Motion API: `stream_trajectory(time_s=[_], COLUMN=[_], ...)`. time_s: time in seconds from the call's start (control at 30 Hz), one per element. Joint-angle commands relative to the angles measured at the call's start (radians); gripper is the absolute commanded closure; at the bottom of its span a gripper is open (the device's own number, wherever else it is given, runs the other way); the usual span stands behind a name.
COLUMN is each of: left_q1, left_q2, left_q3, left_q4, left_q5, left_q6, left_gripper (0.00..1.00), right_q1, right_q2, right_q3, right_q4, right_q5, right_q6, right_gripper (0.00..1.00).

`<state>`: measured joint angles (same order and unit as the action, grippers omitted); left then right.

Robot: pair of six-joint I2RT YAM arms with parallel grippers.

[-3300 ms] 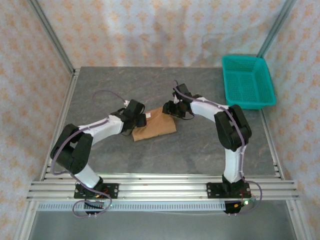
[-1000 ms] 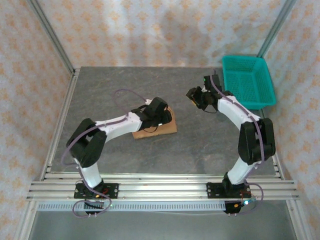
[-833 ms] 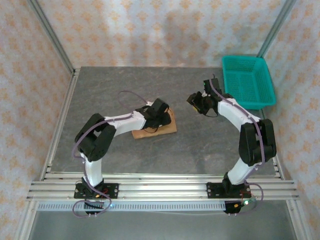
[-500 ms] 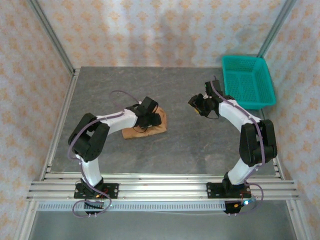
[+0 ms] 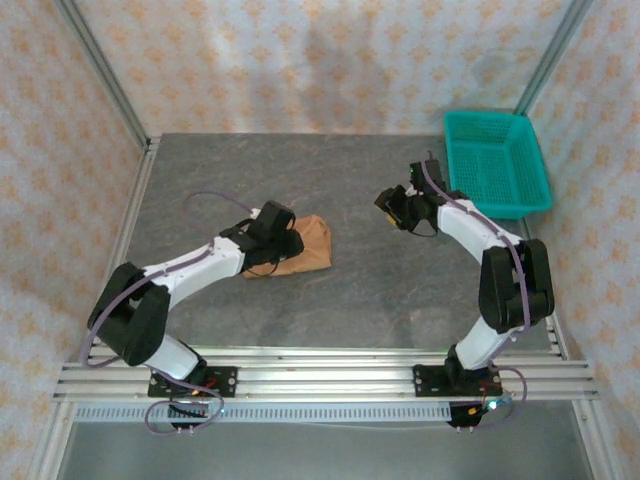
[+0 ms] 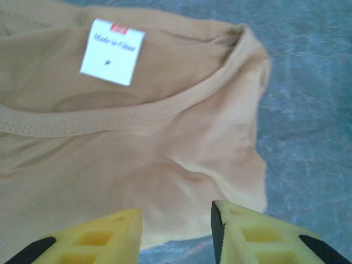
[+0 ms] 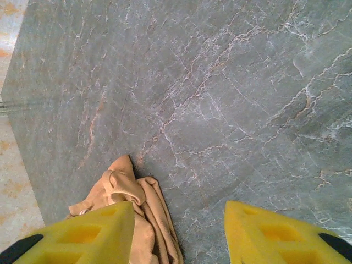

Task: Fold the inside-out t-shirt

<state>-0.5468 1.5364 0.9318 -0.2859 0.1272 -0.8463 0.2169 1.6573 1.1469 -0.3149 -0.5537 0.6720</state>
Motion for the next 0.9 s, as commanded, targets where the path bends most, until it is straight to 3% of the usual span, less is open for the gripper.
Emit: stream_trajectory(time_s=[0.0,0.17,0.4,0.57,0.67,0.77,0.87], left_q1=[0.006,0.051,0.268,0.405,0.472,0.516,0.538], left_q2=[0.107,0.279,0.333,0.51,0.622,0.707,0.786], left_q3=[0.019,0.124,0.22,0.476,0.613,0.726,0.891], left_q4=[0.086,-0.119,-0.301,-0.476,-0.496,-0.5,-0.611], left_q5=[0.005,0.057,0.093,0.064,0.093,0.143,0.115], left_q6=[-0.048,0.102,0.338,0.521,0.551,0.58,0.668], left_gripper=[0.61,0.66,0.65,0.63,0.64,0.64,0.64], right_q1=[0.0,0.001,0.0,-0.001,0.001,0.004,0.01], right_q2=[-0.012,-0.038,-0.045,-0.043,-0.044,-0.056,-0.079], right_q3=[0.004,-0.002,-0.004,0.03,0.024,-0.015,-0.074], right_q4=[0.019,0.005,0.025,-0.024,-0.033,-0.015,0.008], right_q5=[-0.013,-0.003,-0.008,-0.008,-0.005,0.0,0.001], right_q6=[0.012,0.005,0.021,-0.001,-0.011,-0.003,0.006], right_gripper=[0.52,0.52,0.52,0.52,0.52,0.52,0.52])
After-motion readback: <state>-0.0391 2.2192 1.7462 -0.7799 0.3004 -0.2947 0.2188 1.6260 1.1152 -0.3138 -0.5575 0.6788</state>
